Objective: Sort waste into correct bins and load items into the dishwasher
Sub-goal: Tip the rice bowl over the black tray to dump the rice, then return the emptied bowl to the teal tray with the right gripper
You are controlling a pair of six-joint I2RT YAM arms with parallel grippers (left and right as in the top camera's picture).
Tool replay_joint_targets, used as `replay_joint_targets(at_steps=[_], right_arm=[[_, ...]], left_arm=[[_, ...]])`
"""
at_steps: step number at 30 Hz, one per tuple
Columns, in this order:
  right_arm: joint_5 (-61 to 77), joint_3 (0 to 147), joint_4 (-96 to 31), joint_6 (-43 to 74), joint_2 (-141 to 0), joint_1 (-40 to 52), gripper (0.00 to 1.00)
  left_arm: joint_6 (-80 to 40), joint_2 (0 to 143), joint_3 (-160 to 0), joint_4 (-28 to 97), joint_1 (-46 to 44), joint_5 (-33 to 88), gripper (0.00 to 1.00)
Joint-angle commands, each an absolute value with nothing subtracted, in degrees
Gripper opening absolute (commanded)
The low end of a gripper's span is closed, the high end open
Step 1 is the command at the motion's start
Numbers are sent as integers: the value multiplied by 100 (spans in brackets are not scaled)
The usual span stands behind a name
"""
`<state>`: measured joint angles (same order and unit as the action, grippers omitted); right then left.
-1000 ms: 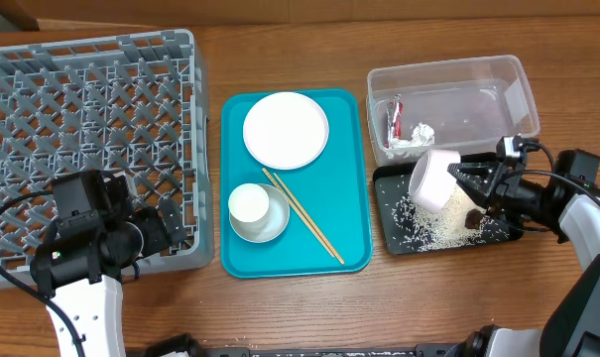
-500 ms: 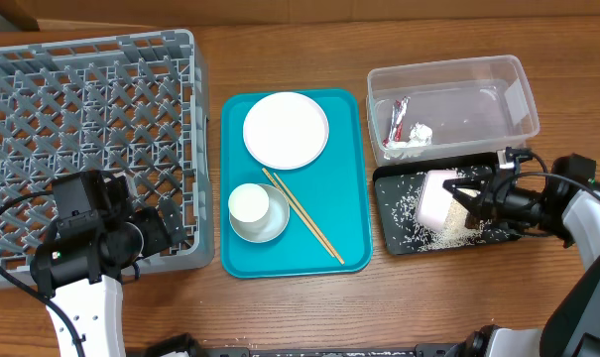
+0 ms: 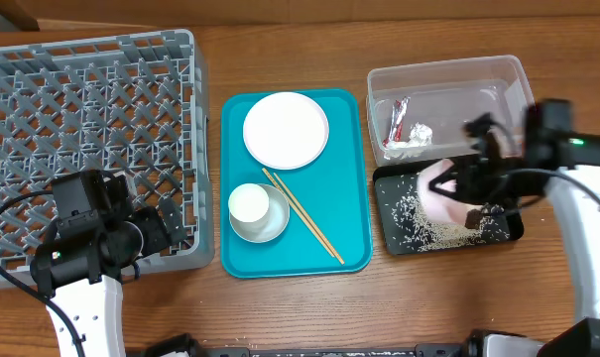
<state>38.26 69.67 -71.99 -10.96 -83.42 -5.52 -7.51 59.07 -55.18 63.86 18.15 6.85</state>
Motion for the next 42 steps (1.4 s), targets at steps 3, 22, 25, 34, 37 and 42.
replay_joint_targets(at_steps=[3, 22, 25, 34, 37, 42], right_arm=[[1802, 7063, -6652, -211, -8294, 871, 4], [775, 7052, -3435, -78, -9292, 3542, 4], [777, 7052, -3520, 174, -9690, 3621, 4], [1203, 7057, -3474, 220, -10361, 3758, 12], [1210, 7155, -3667, 220, -10300, 3760, 24], [1210, 7752, -4333, 220, -10044, 3760, 33]], left_arm=[[-687, 5920, -5642, 6381, 1863, 751, 100], [-687, 5920, -5642, 6381, 1863, 749, 100], [-685, 5920, -5642, 6381, 1863, 749, 100], [-687, 5920, -5642, 6381, 1863, 751, 100], [-685, 5920, -5642, 6381, 1863, 751, 100], [-685, 5920, -5642, 6377, 1863, 751, 100]])
